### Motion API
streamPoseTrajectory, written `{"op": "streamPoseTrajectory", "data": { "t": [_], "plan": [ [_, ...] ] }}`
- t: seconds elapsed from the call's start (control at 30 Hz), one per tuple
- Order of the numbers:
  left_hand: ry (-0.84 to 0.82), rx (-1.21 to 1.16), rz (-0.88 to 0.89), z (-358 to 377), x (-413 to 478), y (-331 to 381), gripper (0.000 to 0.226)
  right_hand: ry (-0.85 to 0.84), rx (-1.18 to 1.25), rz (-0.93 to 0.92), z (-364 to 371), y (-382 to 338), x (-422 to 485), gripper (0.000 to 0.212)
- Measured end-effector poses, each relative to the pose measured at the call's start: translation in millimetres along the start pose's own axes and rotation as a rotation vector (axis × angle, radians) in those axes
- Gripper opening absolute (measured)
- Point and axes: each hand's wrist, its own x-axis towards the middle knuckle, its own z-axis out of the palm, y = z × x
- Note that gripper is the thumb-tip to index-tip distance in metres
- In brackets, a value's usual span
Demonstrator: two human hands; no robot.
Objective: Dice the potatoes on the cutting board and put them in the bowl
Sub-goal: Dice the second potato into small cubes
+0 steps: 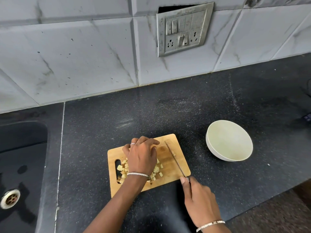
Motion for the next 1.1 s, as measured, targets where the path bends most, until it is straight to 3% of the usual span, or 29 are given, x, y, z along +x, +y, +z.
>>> {"op": "streamPoseTrajectory", "data": {
  "t": [0.17,0.3,0.7,1.1],
  "plan": [
    [-0.083,0.001,0.077,16,-3,16,0.017,0.076,0.021,0.062,-8,21,8,0.052],
    [-0.138,0.041,0.101,29,-3,24,0.026,0.062,0.030,0.078,-6,30,12,0.055],
    [-0.121,0.055,0.032,25,-1,13,0.022,-0.087,0.123,0.048,8,19,12,0.055],
    [-0.102,0.072,0.006,24,-2,9,0.009,-0.047,0.006,-0.020,8,10,9,0.049]
  ]
}}
